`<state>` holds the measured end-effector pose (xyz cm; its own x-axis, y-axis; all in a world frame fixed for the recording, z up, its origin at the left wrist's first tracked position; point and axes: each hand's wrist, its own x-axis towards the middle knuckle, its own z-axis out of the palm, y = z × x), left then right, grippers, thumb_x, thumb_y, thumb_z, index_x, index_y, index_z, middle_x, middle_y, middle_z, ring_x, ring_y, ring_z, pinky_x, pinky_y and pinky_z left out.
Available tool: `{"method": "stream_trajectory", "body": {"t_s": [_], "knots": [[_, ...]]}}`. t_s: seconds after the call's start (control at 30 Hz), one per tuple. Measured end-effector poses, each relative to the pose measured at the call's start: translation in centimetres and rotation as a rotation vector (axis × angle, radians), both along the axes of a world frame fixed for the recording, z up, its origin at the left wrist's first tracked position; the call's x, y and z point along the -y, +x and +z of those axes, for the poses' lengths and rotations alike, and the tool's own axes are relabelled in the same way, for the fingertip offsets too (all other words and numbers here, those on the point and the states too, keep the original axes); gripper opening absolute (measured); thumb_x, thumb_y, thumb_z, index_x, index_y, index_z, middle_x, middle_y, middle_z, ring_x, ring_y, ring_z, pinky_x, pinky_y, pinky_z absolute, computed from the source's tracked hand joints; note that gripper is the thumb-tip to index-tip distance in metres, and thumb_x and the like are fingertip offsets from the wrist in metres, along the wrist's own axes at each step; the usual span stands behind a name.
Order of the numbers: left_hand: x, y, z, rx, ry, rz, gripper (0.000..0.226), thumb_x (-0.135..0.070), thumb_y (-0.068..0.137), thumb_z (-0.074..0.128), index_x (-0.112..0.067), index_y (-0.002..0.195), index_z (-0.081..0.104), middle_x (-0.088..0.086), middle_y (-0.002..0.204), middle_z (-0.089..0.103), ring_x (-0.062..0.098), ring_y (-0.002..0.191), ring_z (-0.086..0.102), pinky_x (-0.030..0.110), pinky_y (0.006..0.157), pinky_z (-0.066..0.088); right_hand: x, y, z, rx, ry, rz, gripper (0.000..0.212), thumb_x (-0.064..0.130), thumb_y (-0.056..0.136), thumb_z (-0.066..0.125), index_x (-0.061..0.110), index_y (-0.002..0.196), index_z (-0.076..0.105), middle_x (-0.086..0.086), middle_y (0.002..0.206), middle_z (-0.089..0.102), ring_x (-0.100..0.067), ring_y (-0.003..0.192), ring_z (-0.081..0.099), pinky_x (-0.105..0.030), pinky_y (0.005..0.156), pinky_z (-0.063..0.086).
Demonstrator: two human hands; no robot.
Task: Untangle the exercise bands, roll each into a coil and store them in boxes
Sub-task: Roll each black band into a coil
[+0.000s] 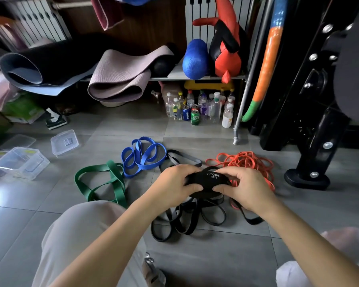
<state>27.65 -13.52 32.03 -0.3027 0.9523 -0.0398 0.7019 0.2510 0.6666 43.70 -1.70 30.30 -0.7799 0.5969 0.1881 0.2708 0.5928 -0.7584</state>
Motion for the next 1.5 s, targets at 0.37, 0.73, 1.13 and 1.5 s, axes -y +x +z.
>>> {"method": "stream_trajectory", "body": {"t_s": [0.37,0.73,1.13,1.5], "knots": [[0.5,0.0,1.2,0.751,0.217,0.244,0.027,0.001,0.087,0.059,-0.014,0.109,0.065,0.022,0.109,0.066,0.041,0.106,0.061,0.063,0.09,0.046,-0.8,0.6,-0.2,-0.341,-0.564,0.05,0.031,0.005,0.065,0.075,0.033,0.078,0.075,0.011,0.086,0.074,-0.004,0.086,0.069,-0.01,0.074,0.049],[0.3,0.9,-0.6,-0.294,0.128,-0.014,0.067,-0.029,0.078,0.072,-0.03,0.137,0.039,-0.008,0.126,0.049,0.012,0.119,0.044,0.03,0.096,0.043,0.2,0.1,0.0,-0.158,-0.29,0.028,0.041,0.003,0.071,0.078,0.038,0.089,0.068,0.012,0.087,0.073,0.002,0.08,0.068,-0.012,0.077,0.051],[-0.1,0.9,-0.3,0.196,0.309,0.184,0.041,-0.008,0.077,0.073,-0.042,0.098,0.062,-0.022,0.094,0.065,-0.002,0.092,0.061,0.015,0.086,0.047,-0.8,0.3,0.6,-0.165,-0.232,-0.014,0.037,0.011,0.072,0.078,0.035,0.099,0.069,0.015,0.094,0.072,0.001,0.091,0.067,-0.017,0.086,0.05],[0.2,0.9,0.0,0.71,0.363,0.285,0.038,0.005,0.083,0.063,-0.029,0.099,0.059,-0.005,0.095,0.069,0.025,0.096,0.066,0.048,0.072,0.059,-1.0,-0.1,-0.9,-0.308,-0.486,-0.011,0.037,-0.003,0.071,0.075,0.031,0.084,0.068,0.012,0.082,0.074,-0.004,0.08,0.07,-0.011,0.072,0.05]]}}
